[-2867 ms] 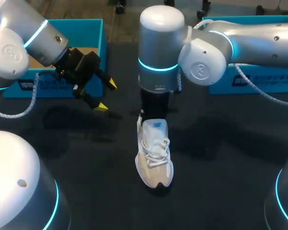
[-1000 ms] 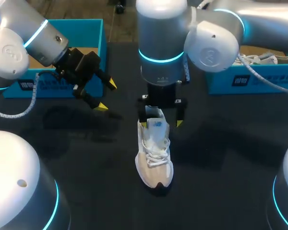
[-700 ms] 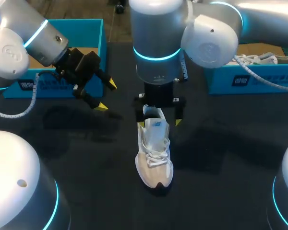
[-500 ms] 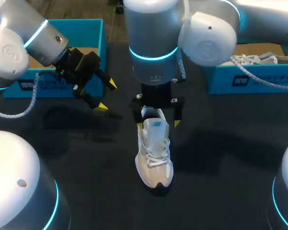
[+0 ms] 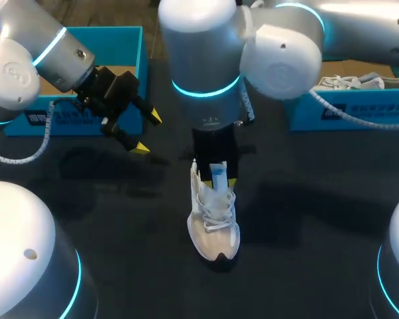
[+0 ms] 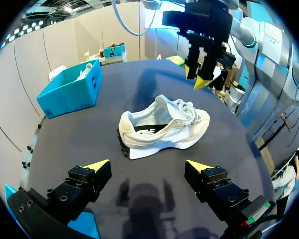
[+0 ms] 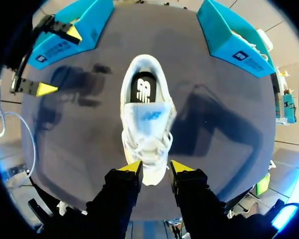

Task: Take the shoe out of the shoebox, open the shoe tongue, remove and reinsert the insole, then place the shoe into the shoebox

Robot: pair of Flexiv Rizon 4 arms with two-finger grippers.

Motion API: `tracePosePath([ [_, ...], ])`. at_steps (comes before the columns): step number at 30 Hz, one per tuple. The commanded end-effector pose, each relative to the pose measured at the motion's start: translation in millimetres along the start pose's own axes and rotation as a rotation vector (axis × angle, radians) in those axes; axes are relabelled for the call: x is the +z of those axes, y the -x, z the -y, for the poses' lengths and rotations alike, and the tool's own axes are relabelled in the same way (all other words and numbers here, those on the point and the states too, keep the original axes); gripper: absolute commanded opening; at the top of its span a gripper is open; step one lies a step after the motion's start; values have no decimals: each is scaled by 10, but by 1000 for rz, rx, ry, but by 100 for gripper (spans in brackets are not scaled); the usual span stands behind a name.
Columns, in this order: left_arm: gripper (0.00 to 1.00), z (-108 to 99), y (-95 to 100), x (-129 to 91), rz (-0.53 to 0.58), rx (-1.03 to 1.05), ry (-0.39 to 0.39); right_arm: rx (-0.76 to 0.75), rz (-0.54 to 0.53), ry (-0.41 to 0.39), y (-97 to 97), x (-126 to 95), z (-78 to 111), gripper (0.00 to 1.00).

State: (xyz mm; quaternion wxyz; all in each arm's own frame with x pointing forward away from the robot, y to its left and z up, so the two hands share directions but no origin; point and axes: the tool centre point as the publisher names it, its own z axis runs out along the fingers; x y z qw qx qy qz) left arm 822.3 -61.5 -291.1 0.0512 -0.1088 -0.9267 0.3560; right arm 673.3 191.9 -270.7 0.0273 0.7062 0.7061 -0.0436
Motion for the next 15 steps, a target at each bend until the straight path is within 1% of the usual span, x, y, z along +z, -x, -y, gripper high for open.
tracePosePath([
  [1, 100, 0, -8, -3, 0, 0, 2, -2, 1, -19, -65, 211, -68, 38],
  [6, 100, 0, -8, -3, 0, 0, 2, 3, -17, -14, -94, 340, -192, 35],
  [10, 100, 0, -8, -3, 0, 0, 2, -18, -11, -11, -90, 451, -329, 27],
  [13, 100, 0, -8, -3, 0, 0, 2, -21, -15, -4, -51, 522, -414, 24],
  [15, 100, 0, -8, -3, 0, 0, 2, -24, -25, -2, -29, 579, -460, 18],
])
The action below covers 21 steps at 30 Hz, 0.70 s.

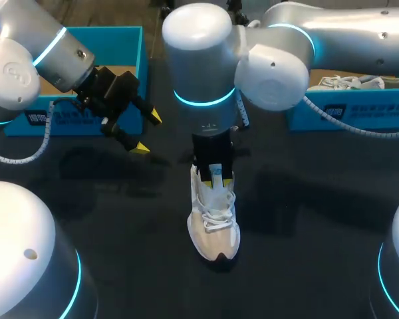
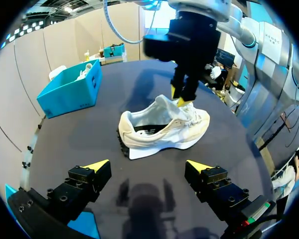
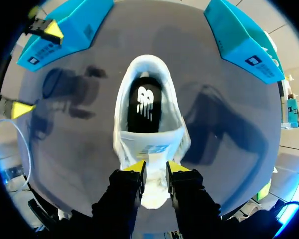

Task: Take the shoe out of the shoebox, open the shoe tongue, remove and reinsert the insole, then place the shoe into the shoebox

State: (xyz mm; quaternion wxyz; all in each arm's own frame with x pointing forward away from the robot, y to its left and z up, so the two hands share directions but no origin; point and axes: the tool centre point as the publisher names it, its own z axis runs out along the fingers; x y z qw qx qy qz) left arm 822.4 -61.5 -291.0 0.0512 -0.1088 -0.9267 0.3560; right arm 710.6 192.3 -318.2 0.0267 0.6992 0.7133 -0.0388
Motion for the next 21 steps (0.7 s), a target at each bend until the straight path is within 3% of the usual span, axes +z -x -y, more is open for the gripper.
tracePosePath([
  [1, 100, 0, -8, -3, 0, 0, 2, -5, -24, -4, 30, 137, -101, 17],
  [6, 100, 0, -8, -3, 0, 0, 2, -14, -32, -2, 31, 156, -160, 19],
  [15, 100, 0, -8, -3, 0, 0, 2, -26, -14, 17, 48, -113, -130, 31],
  [21, 100, 0, -8, -3, 0, 0, 2, -50, -10, 15, 1, -127, -104, 29],
])
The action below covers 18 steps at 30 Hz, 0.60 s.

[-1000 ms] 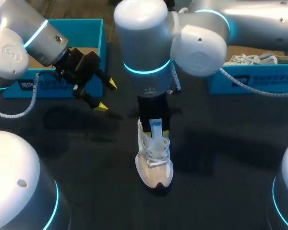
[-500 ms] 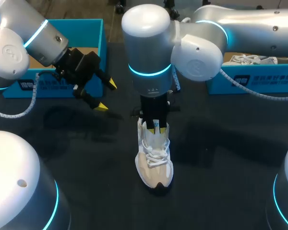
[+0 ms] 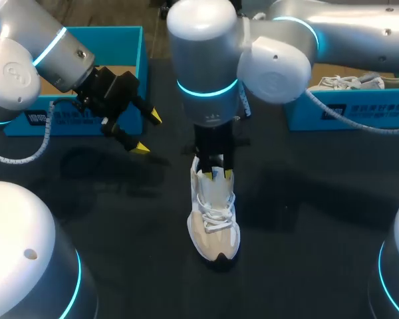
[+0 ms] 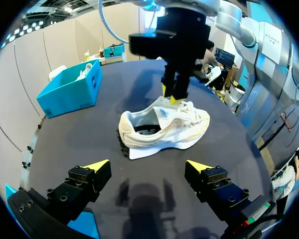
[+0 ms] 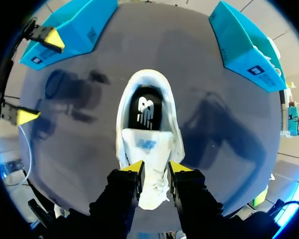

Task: Take the shoe out of the shoebox, open the shoe tongue, remove and reinsert the insole, then place the shoe into the shoebox

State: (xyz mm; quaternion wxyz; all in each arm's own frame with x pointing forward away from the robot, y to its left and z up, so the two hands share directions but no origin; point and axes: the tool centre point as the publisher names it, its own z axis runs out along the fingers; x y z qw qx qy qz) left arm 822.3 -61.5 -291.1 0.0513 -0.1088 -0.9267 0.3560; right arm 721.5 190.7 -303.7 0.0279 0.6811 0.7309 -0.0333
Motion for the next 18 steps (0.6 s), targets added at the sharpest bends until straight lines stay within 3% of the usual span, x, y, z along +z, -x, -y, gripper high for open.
tracePosePath([
  [1, 100, 0, -8, -3, 1, 0, 2, 0, -12, 4, -39, 39, -10, 27],
  [9, 100, 0, -8, -3, 1, 0, 2, -22, -40, 8, -83, 240, -154, 28],
  [11, 100, 0, -8, -3, 1, 0, 2, -26, -45, 5, -74, 311, -169, 26],
  [13, 100, 0, -8, -3, 1, 0, 2, -24, -55, 6, -58, 348, -173, 18],
  [18, 100, 0, -8, -3, 1, 0, 2, -20, -57, 17, 3, 288, -166, 19],
])
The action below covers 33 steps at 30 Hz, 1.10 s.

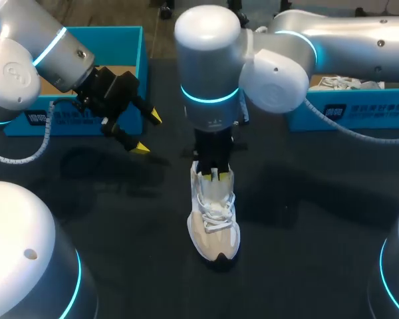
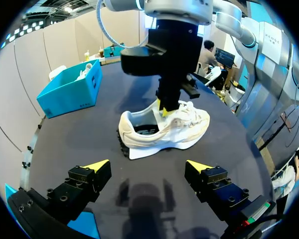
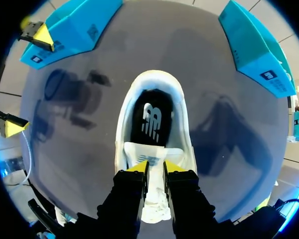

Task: Take the shoe out of the shoebox, open the shoe tongue, remove and reinsert the insole, then place the shoe into the shoebox

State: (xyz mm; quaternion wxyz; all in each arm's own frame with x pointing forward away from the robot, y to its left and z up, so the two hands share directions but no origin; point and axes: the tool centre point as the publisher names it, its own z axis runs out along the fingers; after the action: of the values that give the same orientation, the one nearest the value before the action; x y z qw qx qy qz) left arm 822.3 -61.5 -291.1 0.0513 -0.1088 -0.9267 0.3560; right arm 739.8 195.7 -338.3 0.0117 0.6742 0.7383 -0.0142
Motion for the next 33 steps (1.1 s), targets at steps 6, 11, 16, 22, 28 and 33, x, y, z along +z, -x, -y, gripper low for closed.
tracePosePath([
  [6, 100, 0, -8, -3, 1, 0, 2, -2, 3, 45, 119, -294, 57, 24],
  [11, 100, 0, -8, -3, 1, 0, 2, -23, 3, 56, 115, -353, 47, 28],
  [16, 100, 0, -8, -3, 1, 0, 2, -25, -33, 60, 114, -203, -9, 29],
  [22, 100, 0, -8, -3, 1, 0, 2, -37, -68, 48, 74, -8, -86, 28],
  [28, 100, 0, -8, -3, 1, 0, 2, -45, -82, 45, 94, 6, -76, 32],
  [33, 100, 0, -8, -3, 1, 0, 2, -195, -80, 152, 166, -220, -98, 38],
])
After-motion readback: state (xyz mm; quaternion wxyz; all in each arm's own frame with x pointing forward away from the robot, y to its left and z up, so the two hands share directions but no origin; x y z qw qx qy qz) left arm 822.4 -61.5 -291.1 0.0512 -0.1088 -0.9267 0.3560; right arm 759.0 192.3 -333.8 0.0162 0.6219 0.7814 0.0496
